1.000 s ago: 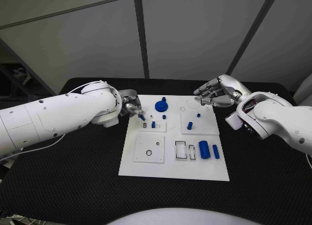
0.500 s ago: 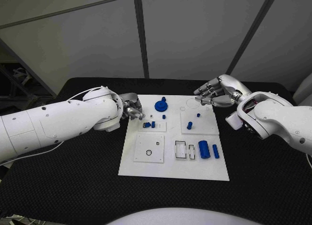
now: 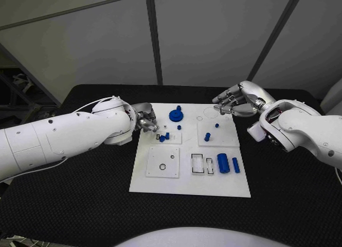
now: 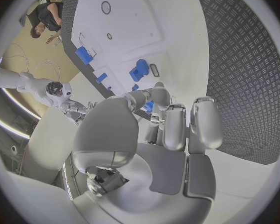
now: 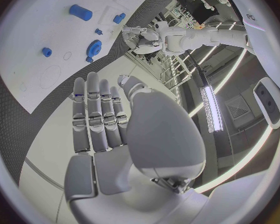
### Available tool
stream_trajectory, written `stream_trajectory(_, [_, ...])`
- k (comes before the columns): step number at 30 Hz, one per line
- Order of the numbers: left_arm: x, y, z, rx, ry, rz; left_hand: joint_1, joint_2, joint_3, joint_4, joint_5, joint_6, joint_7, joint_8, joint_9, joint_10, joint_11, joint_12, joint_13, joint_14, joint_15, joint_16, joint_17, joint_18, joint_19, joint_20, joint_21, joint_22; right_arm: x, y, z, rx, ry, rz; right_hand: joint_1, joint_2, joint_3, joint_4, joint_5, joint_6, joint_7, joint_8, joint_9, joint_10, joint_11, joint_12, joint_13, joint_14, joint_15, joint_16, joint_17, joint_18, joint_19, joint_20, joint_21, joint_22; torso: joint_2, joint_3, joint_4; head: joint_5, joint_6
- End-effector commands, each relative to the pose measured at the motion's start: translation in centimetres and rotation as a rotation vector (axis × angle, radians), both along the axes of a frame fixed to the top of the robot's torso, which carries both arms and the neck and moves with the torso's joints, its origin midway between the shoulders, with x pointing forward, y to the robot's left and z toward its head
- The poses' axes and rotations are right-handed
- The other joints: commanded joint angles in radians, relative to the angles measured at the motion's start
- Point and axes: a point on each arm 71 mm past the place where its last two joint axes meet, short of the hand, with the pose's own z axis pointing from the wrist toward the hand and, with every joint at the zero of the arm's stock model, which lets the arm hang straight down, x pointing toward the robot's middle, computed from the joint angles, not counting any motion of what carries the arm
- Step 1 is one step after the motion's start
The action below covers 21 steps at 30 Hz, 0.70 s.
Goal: Assemble the parts on the task board
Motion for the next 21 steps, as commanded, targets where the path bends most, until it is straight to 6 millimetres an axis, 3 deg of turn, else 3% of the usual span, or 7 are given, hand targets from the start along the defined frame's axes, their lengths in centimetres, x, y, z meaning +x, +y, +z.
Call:
stream_trajectory(1, [0.1,0.0,0.2,0.010,-0.025,-0.006,-0.003,-0.008,0.042,-0.028,0.004,0.001,-0.006,0.002,0.001,0.019,-0.012,-0.003,-0.006,0.042,-0.006,0.005,0.001,-0.015,0.005,0.000,0.000,-0.002,0.0,0.1,0.2,0.002,-0.009,0.008,-0.007,0.003,0.003,-0.003,0.006,0.002,0.000,-0.003,0.000,-0.002,0.004,-0.004,-0.001,0.008,-0.002,-0.006,0.002,0.011,0.006,0.000,-0.004,-0.001,-0.001,0.0002,0.0006,-0.001,0.000])
stream_trajectory(6, [0.1,0.4,0.3,-0.017,-0.038,0.005,-0.021,-0.013,0.046,-0.015,-0.013,-0.002,-0.007,0.002,0.005,0.017,-0.012,-0.013,-0.018,0.042,-0.006,0.005,0.001,-0.014,0.003,0.000,-0.007,-0.007,0.0,0.1,0.2,0.003,-0.009,0.007,-0.007,0.003,0.003,-0.003,0.006,0.002,0.000,-0.003,0.000,-0.002,0.004,-0.004,-0.001,0.008,-0.002,-0.006,0.002,0.011,0.006,0.000,-0.004,-0.001,-0.001,0.0007,0.0001,0.000,0.003])
stream_trajectory(10, [0.1,0.7,0.6,-0.095,-0.063,0.019,-0.080,-0.043,0.002,0.028,-0.042,-0.025,-0.001,-0.013,0.001,-0.039,-0.004,-0.115,-0.135,0.041,0.000,0.002,-0.002,-0.003,-0.021,0.005,-0.055,-0.050,0.0,0.0,0.2,0.003,-0.010,0.006,-0.007,0.003,0.003,-0.003,0.007,0.002,0.000,-0.003,0.000,-0.001,0.004,-0.004,-0.002,0.008,-0.002,-0.007,0.002,0.011,0.006,0.000,-0.005,-0.001,-0.001,0.0004,-0.0002,-0.001,0.005])
stream_trajectory(11, [0.0,0.7,0.8,-0.122,-0.073,0.019,-0.094,-0.059,-0.030,0.037,-0.046,-0.031,0.004,-0.016,0.000,-0.058,0.000,-0.140,-0.165,0.037,0.004,-0.007,-0.010,0.008,-0.046,0.007,-0.103,-0.093,0.0,0.0,0.2,0.002,-0.010,0.006,-0.007,0.003,0.003,-0.003,0.007,0.002,0.000,-0.003,0.000,-0.001,0.004,-0.004,-0.002,0.008,-0.002,-0.007,0.002,0.011,0.006,0.000,-0.005,-0.001,-0.001,0.0003,-0.0002,-0.003,0.005])
stream_trajectory(14, [-0.1,1.0,1.4,-0.209,-0.130,0.000,-0.080,-0.087,-0.140,0.039,-0.047,-0.077,0.029,-0.044,-0.018,-0.117,0.018,-0.163,-0.175,0.032,0.021,-0.005,-0.012,0.037,-0.126,0.018,-0.249,-0.215,0.0,0.0,0.2,0.002,-0.009,0.005,-0.007,0.003,0.003,-0.003,0.007,0.002,0.000,-0.003,0.000,-0.001,0.004,-0.004,-0.002,0.008,-0.002,-0.007,0.002,0.011,0.006,0.000,-0.005,-0.001,-0.001,0.0008,0.0012,-0.004,0.007])
stream_trajectory(17, [-0.5,1.1,1.8,-0.266,-0.181,-0.026,-0.037,-0.100,-0.230,0.031,-0.049,-0.105,0.046,-0.073,-0.044,-0.201,0.038,-0.196,-0.193,-0.074,0.040,-0.193,-0.204,0.082,-0.271,0.035,-0.503,-0.422,-0.1,0.0,0.2,0.002,-0.009,0.005,-0.006,0.003,0.003,-0.004,0.007,0.002,0.000,-0.003,0.000,-0.001,0.004,-0.005,-0.002,0.008,-0.002,-0.008,0.002,0.011,0.006,0.000,-0.005,-0.001,-0.002,0.0010,0.0015,-0.003,0.007])
stream_trajectory(21, [-1.3,1.2,1.6,-0.328,-0.239,-0.068,0.056,-0.086,-0.299,0.005,-0.047,-0.115,0.059,-0.103,-0.082,-0.287,0.060,-0.218,-0.219,-0.209,0.062,-0.364,-0.386,0.089,-0.328,0.056,-0.610,-0.492,-0.1,0.0,0.2,0.003,-0.010,0.007,-0.006,0.003,0.004,-0.004,0.007,0.001,0.000,-0.003,0.000,-0.001,0.004,-0.005,-0.002,0.008,-0.002,-0.008,0.002,0.011,0.007,-0.001,-0.006,-0.001,-0.001,0.0005,0.0013,-0.005,0.008])
